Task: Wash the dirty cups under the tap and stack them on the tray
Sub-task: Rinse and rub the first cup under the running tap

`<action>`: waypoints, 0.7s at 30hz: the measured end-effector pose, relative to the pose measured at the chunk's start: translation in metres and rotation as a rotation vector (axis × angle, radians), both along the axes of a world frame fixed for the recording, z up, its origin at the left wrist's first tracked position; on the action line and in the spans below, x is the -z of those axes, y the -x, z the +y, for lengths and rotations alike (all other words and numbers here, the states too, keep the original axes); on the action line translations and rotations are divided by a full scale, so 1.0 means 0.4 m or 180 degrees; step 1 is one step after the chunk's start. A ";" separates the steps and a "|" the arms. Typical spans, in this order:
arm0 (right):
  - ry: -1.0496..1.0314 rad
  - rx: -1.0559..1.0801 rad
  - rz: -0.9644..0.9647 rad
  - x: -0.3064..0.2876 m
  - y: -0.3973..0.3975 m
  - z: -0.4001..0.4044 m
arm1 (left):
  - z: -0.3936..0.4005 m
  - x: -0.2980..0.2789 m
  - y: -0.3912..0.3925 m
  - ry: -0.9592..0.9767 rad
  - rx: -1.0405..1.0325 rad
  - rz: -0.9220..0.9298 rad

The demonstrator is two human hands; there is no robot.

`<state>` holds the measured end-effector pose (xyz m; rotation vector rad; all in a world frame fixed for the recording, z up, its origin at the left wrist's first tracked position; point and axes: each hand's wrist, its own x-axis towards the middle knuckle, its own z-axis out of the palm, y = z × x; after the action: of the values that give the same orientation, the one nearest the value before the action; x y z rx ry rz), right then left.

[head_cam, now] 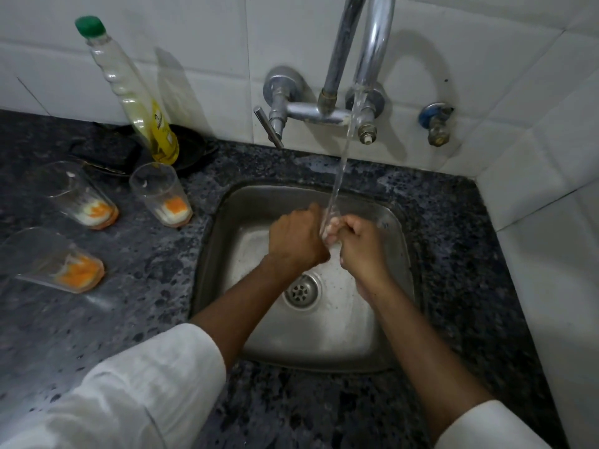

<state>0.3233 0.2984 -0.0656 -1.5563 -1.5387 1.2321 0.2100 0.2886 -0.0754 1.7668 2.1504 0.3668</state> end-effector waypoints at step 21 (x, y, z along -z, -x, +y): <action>0.1271 0.0803 -0.0109 0.081 0.056 -0.082 | -0.069 -0.019 0.072 -0.1320 -0.0526 -0.2177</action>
<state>0.3010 0.2655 -0.0980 -1.9632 -1.1141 1.4283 0.1813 0.2608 -0.0679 1.3476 1.7849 1.3223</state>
